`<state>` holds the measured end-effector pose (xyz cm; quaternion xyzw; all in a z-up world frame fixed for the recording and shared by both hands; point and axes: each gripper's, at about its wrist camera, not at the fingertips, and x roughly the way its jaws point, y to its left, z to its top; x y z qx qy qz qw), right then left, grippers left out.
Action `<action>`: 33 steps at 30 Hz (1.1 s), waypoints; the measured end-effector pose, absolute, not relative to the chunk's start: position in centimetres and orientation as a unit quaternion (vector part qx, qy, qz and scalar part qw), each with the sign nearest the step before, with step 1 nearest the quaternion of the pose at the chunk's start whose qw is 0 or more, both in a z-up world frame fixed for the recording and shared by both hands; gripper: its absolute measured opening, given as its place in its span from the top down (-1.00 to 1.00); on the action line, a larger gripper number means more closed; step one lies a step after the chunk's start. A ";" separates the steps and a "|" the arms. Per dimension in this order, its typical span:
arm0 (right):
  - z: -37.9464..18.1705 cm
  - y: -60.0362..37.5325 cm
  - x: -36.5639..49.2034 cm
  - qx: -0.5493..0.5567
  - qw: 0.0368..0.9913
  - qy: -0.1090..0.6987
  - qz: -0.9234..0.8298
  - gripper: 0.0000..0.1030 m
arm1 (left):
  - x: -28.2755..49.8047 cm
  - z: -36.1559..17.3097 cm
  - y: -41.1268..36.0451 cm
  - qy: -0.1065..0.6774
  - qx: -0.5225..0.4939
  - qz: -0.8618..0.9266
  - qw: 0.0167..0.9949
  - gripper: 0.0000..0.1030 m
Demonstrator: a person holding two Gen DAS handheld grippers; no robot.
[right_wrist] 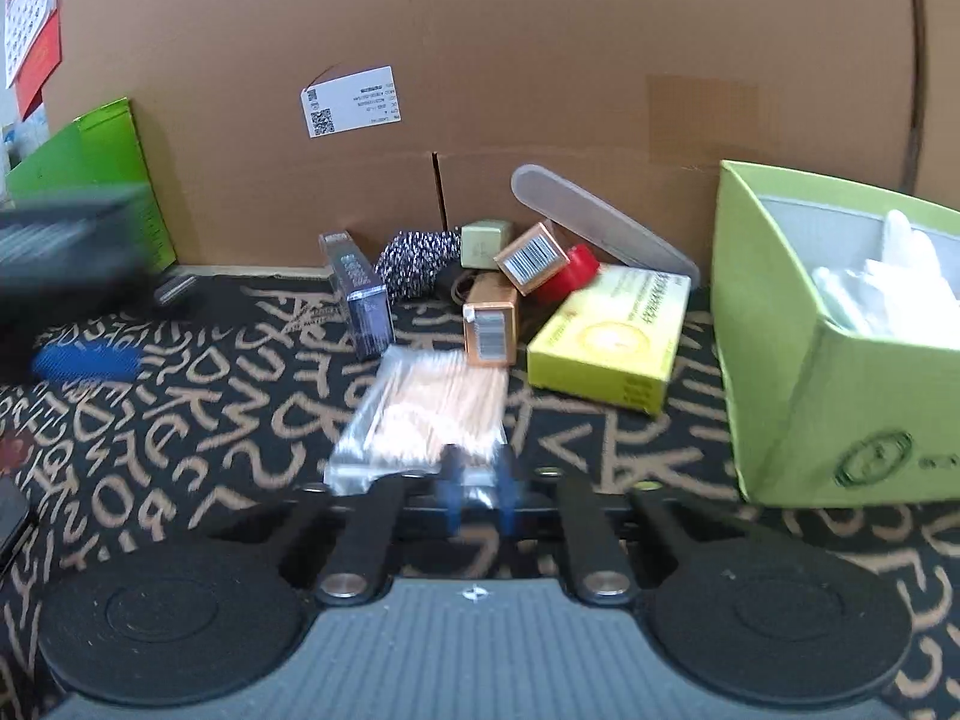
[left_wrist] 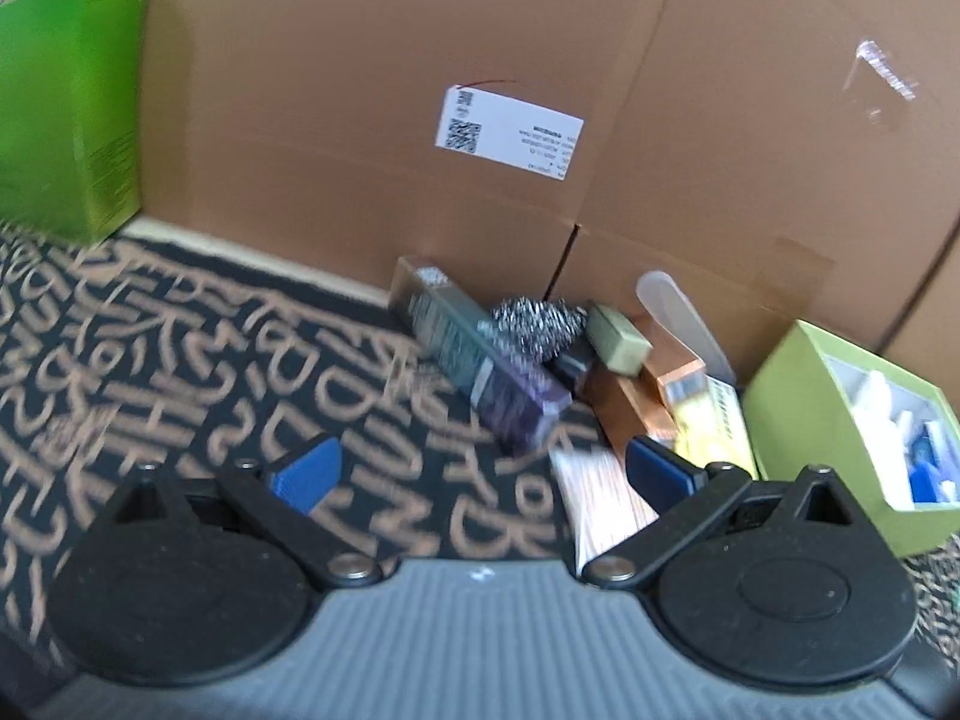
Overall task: Organize objects
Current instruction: 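Grasp the silver slim box with the left tool while the right tool grasps the cotton-swab bag, then carry the silver box and swab bag into the lime-green box and open both tools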
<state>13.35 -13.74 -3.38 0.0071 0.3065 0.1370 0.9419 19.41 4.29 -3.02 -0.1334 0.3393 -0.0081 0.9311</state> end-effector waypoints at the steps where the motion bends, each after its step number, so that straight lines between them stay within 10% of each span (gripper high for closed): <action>1: -3.4 -14.0 12.8 0.006 0.942 0.307 0.137 0.79 | 20.4 -3.1 4.1 0.340 -0.134 -0.002 0.931 -1.00; 6: -3.2 -14.6 10.9 -0.005 0.943 0.300 0.145 0.79 | 24.9 -4.3 3.9 0.369 -0.142 0.014 0.918 -1.00; 10: -2.7 -14.2 11.3 -0.011 0.940 0.300 0.162 -0.58 | 26.6 -5.3 4.2 0.389 -0.152 0.005 0.908 -0.73; 11: -2.7 -13.9 11.5 -0.013 0.941 0.296 0.162 -0.66 | 26.8 -5.5 4.3 0.391 -0.154 0.000 0.907 -0.60; 20: -3.7 -11.4 16.1 -0.043 0.941 0.299 0.152 -0.44 | 25.0 -5.7 5.4 0.405 -0.161 -0.068 0.898 0.39; 23: -3.9 -11.4 15.4 -0.042 0.944 0.295 0.141 0.38 | 22.6 -5.5 5.6 0.415 -0.150 -0.096 0.892 0.45; 33: -3.3 -17.1 5.6 0.015 0.936 0.313 0.163 0.52 | 10.0 -5.1 6.9 0.447 -0.158 -0.248 0.845 0.50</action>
